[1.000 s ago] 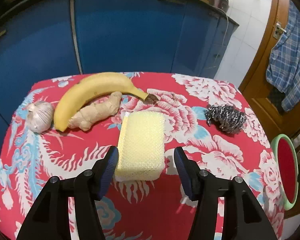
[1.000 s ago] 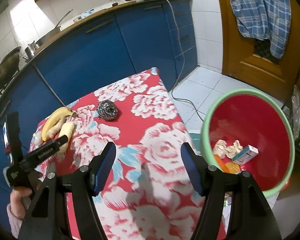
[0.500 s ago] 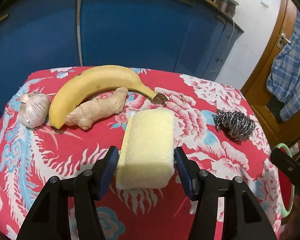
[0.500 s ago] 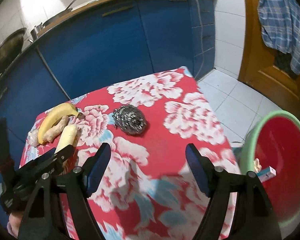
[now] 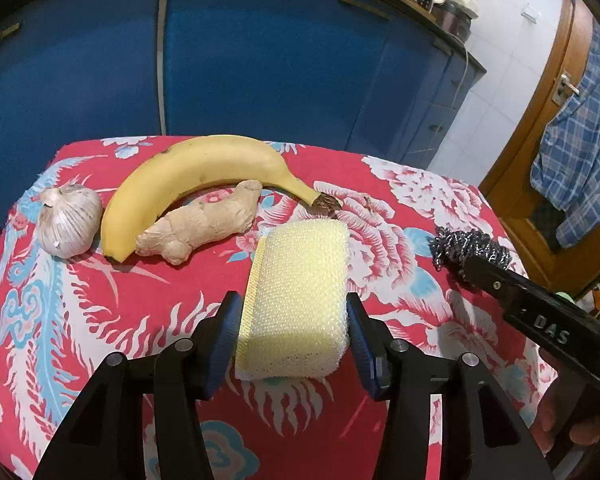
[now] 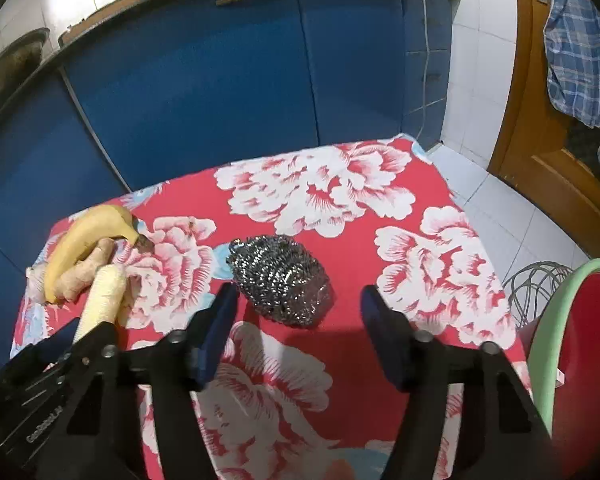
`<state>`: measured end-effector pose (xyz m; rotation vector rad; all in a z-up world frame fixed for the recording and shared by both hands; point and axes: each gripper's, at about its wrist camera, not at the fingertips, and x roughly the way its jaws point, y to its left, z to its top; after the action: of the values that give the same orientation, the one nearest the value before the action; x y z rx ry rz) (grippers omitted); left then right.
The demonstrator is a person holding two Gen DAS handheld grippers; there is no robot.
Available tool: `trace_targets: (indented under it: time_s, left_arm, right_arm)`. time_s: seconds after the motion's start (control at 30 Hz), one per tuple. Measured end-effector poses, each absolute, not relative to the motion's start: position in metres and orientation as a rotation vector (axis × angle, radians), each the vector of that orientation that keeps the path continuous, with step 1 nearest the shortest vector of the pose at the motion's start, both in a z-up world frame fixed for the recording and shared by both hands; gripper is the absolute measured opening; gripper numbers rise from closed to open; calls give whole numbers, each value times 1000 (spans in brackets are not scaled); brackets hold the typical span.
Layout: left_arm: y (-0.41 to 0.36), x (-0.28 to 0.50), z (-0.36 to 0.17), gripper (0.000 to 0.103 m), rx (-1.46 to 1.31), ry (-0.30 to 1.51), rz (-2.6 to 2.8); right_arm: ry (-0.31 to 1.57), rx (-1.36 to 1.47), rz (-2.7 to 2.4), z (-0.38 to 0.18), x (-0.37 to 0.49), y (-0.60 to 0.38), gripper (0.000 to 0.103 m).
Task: Collect trash
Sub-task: 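Grasp the yellow sponge with the left tool while the right tool grasps the steel wool ball, then carry the yellow sponge and steel wool ball over the red bucket with both tools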
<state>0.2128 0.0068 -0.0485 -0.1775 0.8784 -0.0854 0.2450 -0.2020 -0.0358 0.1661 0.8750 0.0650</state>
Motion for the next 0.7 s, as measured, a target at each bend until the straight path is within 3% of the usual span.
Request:
trace_targets:
  time_s: [0.07,0.3,0.7]
  left_arm:
    - [6,213,-49,52,-172,878,-84]
    - [6,213,-50,52,-166,872,-85]
    - [11,209,-46,47,-188,859,-93]
  right_arm:
    - [873,176,74,-39,246,-202,58]
    - [866,150,103,-40,243,-193,29]
    - [795,205,130,-7,188,-213,27]
